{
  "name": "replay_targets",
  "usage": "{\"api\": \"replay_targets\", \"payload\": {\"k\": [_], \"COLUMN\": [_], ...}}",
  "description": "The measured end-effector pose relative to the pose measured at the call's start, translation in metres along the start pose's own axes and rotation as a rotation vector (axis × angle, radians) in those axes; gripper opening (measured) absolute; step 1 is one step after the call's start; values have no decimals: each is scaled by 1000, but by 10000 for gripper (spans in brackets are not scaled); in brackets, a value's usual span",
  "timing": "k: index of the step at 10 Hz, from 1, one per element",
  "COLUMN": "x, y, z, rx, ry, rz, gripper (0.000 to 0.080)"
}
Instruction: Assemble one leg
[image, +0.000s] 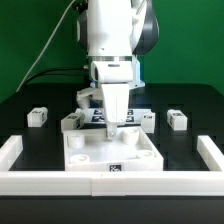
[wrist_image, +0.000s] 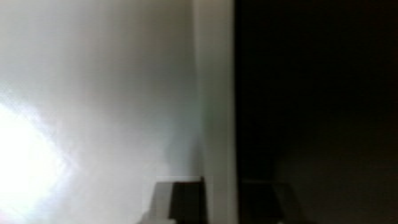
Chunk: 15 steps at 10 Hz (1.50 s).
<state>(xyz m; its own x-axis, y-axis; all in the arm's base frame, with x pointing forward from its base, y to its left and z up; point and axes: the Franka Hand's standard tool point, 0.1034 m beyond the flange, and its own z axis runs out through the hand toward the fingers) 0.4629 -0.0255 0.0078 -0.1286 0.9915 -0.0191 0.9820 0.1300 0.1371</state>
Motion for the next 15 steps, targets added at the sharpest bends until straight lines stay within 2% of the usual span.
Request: {"api": "replay_targets", "payload": {"k": [1,7,8,10,11,12,14,15], "x": [0,2,14,50,71,84,101,104], "y": [0,0,3,14,24,32,44,46], "z": [0,0,-1,-6,-7,-8,-2,-2], "rx": [0,-1,-4,-11,-8,-13,9,6], "ry": [0,1,5,11,9,9,-5,-3], "rz": [2,18,68,151,188,185,204,200], "gripper": [60,60,60,60,60,60,60,60]}}
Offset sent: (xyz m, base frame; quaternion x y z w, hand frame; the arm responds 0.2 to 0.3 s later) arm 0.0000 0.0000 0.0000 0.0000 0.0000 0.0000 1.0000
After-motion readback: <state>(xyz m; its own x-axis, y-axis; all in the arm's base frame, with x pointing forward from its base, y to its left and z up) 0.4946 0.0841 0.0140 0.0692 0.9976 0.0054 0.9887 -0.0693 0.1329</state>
